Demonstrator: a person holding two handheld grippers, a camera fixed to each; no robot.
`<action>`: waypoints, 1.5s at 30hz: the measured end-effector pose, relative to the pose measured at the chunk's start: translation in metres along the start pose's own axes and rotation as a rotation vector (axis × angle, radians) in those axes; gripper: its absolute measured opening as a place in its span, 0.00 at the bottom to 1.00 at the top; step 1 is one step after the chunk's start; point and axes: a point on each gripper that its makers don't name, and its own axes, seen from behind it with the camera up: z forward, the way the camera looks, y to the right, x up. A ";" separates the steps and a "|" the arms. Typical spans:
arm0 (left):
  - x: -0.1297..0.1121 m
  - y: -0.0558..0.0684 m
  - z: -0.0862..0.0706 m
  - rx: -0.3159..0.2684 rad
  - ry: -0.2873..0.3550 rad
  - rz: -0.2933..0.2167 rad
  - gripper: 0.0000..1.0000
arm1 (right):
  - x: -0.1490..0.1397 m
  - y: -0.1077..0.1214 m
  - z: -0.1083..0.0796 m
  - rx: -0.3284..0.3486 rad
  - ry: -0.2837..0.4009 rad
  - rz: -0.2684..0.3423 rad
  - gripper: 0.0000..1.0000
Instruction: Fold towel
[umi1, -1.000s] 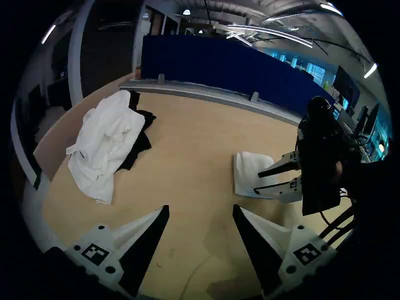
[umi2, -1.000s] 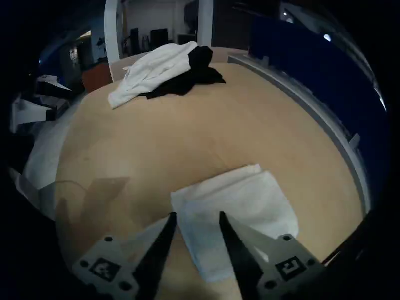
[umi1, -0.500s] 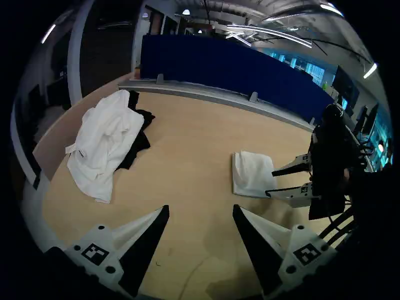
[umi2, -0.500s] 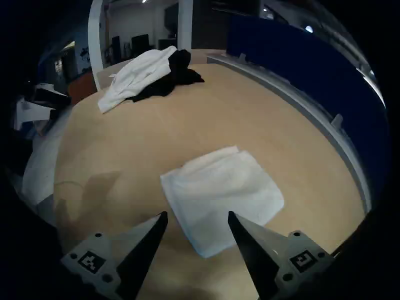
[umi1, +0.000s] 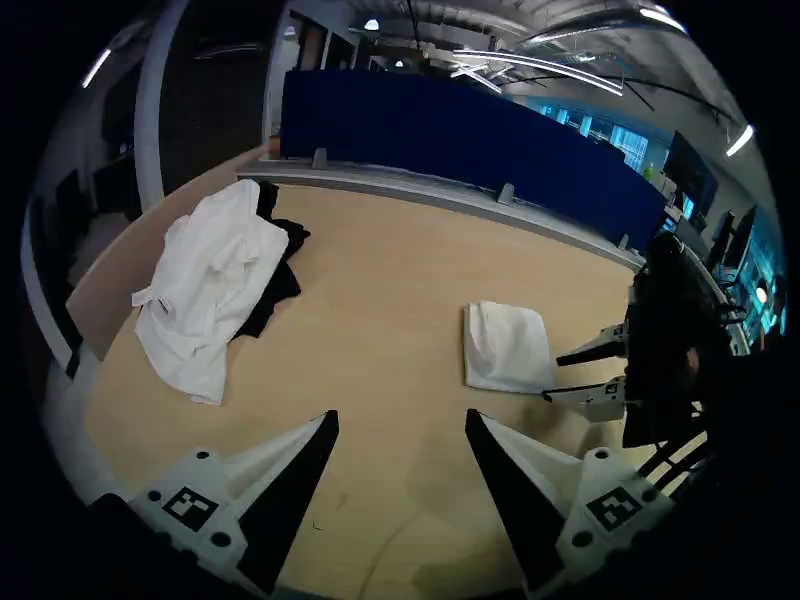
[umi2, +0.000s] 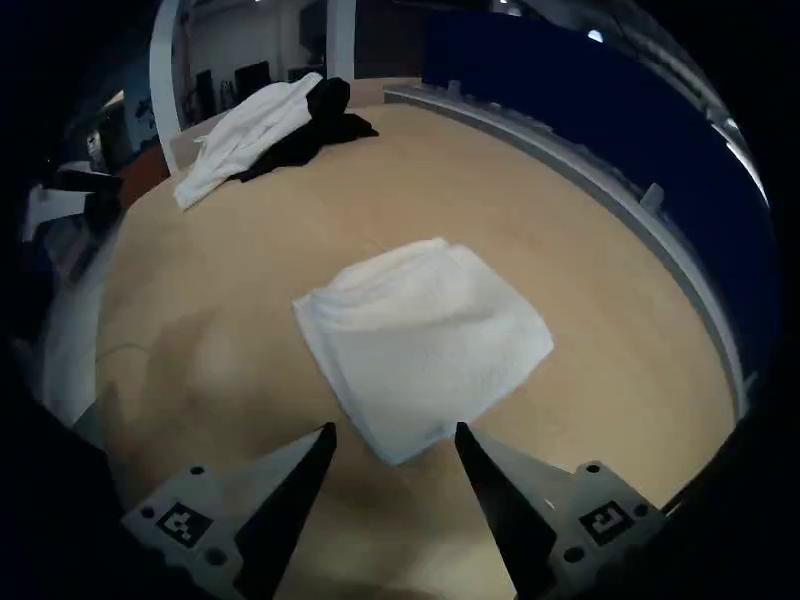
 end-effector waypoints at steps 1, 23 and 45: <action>0.000 0.000 0.000 0.000 0.000 -0.001 0.94 | -0.002 0.000 0.001 -0.001 -0.004 0.003 0.87; 0.001 -0.002 0.000 -0.005 0.001 -0.011 0.94 | -0.015 0.002 0.008 -0.003 -0.047 0.092 0.13; 0.012 0.005 0.003 -0.028 0.015 0.005 0.94 | 0.051 0.024 -0.038 -0.047 0.076 0.030 0.06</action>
